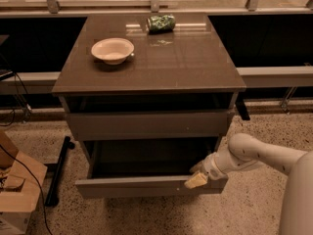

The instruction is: Open middle drawer

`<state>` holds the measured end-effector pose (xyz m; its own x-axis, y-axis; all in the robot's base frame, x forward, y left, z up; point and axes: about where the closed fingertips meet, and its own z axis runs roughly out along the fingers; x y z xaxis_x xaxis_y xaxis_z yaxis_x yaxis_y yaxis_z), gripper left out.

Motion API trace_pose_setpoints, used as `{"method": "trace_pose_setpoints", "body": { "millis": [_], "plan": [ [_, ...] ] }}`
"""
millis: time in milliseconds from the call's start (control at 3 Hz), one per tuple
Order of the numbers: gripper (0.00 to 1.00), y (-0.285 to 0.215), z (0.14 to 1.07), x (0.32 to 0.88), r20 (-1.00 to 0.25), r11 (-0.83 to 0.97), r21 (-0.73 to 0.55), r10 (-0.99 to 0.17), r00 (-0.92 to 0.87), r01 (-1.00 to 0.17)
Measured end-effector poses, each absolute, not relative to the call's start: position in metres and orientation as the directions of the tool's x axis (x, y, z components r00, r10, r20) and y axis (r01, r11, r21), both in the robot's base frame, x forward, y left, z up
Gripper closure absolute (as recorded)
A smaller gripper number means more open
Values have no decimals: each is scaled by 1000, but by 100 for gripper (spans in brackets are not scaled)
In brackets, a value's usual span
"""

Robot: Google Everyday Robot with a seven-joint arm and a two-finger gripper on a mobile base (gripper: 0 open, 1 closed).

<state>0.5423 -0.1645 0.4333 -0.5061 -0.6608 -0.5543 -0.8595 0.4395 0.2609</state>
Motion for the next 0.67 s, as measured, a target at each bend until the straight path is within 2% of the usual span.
{"method": "trace_pose_setpoints", "body": {
  "millis": [333,667],
  "plan": [
    [0,-160,429,523,-504,391,268,-722,-474,-880],
    [0,-160,423,486,-441,351,314,-769,-463,-882]
  ]
}}
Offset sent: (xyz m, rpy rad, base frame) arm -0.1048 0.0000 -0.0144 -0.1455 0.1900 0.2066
